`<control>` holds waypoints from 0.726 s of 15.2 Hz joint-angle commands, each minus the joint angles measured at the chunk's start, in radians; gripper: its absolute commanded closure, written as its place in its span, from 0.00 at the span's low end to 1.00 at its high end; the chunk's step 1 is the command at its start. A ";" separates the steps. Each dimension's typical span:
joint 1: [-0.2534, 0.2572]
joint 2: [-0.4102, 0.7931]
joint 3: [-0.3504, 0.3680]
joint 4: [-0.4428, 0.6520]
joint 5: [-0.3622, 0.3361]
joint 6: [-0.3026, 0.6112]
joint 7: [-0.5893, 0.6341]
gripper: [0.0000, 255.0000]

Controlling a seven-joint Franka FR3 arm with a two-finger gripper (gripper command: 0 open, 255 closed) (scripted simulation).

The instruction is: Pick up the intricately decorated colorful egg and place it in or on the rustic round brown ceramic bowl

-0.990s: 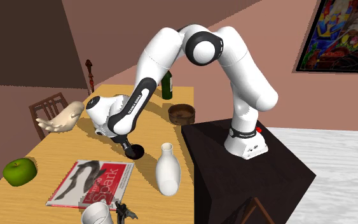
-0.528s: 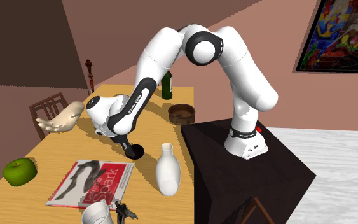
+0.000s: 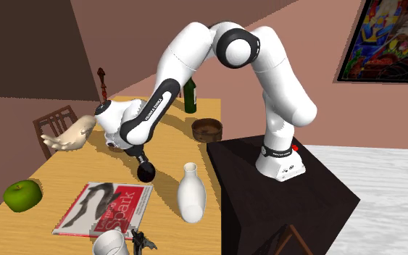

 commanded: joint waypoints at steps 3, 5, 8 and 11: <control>0.002 -0.040 -0.002 -0.004 -0.002 -0.036 -0.004 1.00; 0.003 -0.059 -0.003 -0.003 -0.003 -0.055 -0.005 1.00; 0.005 -0.086 -0.004 0.000 -0.004 -0.085 -0.008 1.00; 0.006 -0.111 -0.005 0.005 -0.005 -0.115 -0.011 1.00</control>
